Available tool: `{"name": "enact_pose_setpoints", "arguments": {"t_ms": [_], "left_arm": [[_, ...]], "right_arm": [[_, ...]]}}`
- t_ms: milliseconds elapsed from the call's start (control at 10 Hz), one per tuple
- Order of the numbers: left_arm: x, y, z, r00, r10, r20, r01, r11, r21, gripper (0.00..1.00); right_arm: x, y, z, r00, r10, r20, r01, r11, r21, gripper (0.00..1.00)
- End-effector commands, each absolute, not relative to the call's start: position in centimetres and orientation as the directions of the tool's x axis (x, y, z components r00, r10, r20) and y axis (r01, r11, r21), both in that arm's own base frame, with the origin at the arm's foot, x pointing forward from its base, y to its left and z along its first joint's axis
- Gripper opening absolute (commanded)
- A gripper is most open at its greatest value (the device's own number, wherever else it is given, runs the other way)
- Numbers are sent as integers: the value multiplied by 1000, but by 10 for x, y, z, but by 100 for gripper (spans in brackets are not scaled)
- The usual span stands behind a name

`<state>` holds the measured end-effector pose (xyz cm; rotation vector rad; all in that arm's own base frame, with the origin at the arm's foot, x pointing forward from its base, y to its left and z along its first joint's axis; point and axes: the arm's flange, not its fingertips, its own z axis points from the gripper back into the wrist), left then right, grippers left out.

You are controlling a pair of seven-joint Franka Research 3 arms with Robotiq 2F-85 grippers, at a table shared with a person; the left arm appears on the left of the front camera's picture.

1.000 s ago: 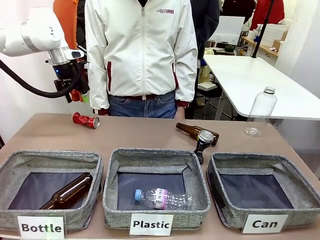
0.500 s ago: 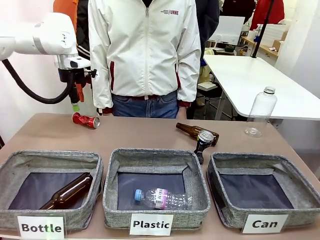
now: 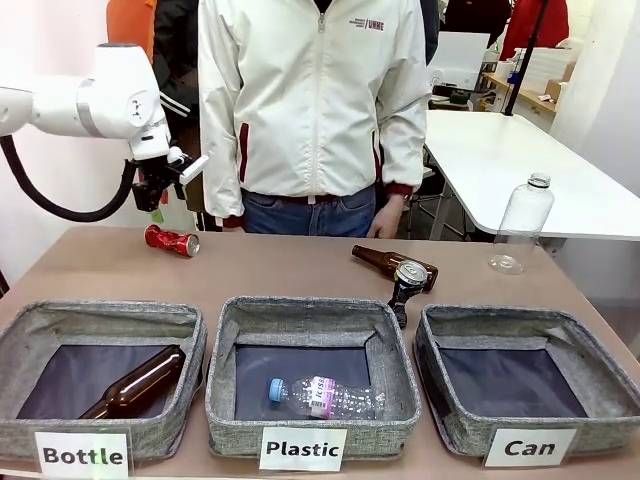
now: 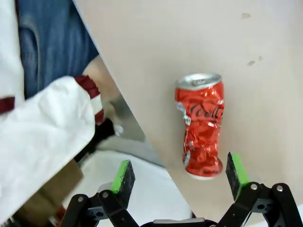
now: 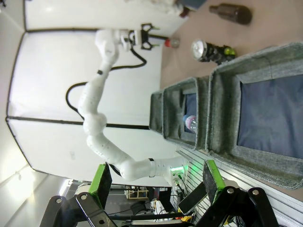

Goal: Sort the can waste into the basket.
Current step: Pick up the can waste from the table and place it in the right Fabric basket.

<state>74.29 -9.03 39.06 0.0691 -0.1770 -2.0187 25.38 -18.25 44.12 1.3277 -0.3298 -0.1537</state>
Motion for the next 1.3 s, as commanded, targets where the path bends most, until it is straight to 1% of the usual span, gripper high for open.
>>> {"name": "enact_pose_setpoints", "arguments": {"t_ms": [0, 200, 400, 700, 900, 1000, 1100, 1200], "left_arm": [[728, -73, 386, -545, -831, 115, 838, -537, 92, 100], [732, -74, 378, -533, -836, 131, 846, -529, 63, 100], [737, -77, 360, -487, -863, 131, 873, -487, 37, 100], [750, -82, 320, -411, -905, 106, 906, -419, -60, 100], [755, -85, 311, -377, -922, 93, 920, -384, -82, 100], [756, -85, 309, -363, -929, 77, 927, -368, -67, 100], [757, -83, 309, -365, -928, 68, 926, -370, -75, 42], [757, -86, 309, -366, -928, 71, 925, -372, -79, 42]], "right_arm": [[256, -183, 443, 938, -300, 175, -109, 224, 969, 100], [256, -183, 443, 938, -300, 175, -109, 224, 969, 100], [256, -183, 443, 938, -300, 175, -109, 224, 969, 100], [256, -183, 443, 938, -300, 175, -109, 224, 969, 100], [256, -183, 443, 938, -300, 175, -109, 224, 969, 100], [256, -183, 443, 938, -300, 175, -109, 224, 969, 100], [256, -183, 443, 938, -300, 175, -109, 224, 969, 100], [256, -183, 443, 938, -300, 175, -109, 224, 969, 100]]}}
